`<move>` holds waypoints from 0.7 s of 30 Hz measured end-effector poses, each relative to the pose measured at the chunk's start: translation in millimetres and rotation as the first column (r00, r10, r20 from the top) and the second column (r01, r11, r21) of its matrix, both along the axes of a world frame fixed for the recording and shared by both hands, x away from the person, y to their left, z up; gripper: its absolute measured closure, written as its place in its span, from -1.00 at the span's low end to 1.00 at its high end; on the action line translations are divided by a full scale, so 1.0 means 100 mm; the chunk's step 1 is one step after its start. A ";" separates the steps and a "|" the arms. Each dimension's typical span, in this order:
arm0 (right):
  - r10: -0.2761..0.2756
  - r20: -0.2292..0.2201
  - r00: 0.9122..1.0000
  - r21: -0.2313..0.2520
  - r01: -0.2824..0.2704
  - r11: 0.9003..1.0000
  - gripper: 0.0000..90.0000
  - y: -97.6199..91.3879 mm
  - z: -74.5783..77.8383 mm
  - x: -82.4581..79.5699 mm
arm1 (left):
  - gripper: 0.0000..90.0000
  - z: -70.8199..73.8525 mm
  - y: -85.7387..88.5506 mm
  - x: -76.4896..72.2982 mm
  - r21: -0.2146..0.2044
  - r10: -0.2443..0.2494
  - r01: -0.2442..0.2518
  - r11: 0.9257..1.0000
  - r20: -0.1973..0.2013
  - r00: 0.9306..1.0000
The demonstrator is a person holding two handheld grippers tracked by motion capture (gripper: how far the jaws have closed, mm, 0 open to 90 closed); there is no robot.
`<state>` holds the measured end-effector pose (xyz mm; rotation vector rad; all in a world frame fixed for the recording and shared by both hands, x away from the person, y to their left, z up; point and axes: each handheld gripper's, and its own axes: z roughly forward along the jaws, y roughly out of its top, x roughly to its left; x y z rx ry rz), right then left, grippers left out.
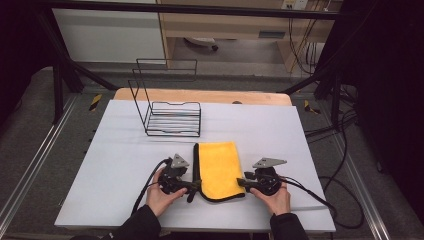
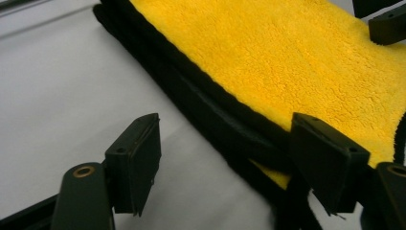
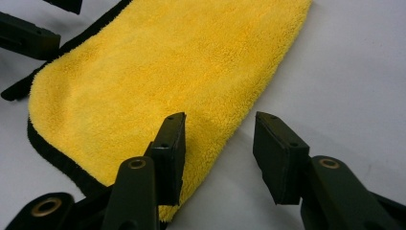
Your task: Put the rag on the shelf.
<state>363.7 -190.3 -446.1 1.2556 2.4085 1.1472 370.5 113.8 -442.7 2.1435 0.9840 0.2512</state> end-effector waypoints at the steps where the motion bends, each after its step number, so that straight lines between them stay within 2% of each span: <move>1: -0.003 -0.004 1.000 -0.001 0.003 1.000 0.30 0.00 -0.01 0.01 | -0.34 -0.01 -0.01 0.00 -0.002 0.003 -0.003 1.000 -0.004 1.000; 10: -0.028 -0.015 1.000 -0.012 0.028 1.000 0.40 0.04 -0.06 0.02 | -0.14 -0.07 -0.09 -0.03 -0.043 0.007 -0.008 0.999 -0.027 1.000; 17: -0.029 -0.017 0.999 -0.010 0.029 1.000 0.42 0.04 -0.06 0.02 | -0.23 -0.02 -0.10 -0.02 -0.076 0.017 -0.019 0.997 -0.024 1.000; 21: -0.029 -0.018 0.999 -0.010 0.028 1.000 0.41 0.03 -0.06 0.03 | -0.30 -0.03 -0.11 -0.01 -0.079 0.032 -0.035 0.996 -0.029 0.999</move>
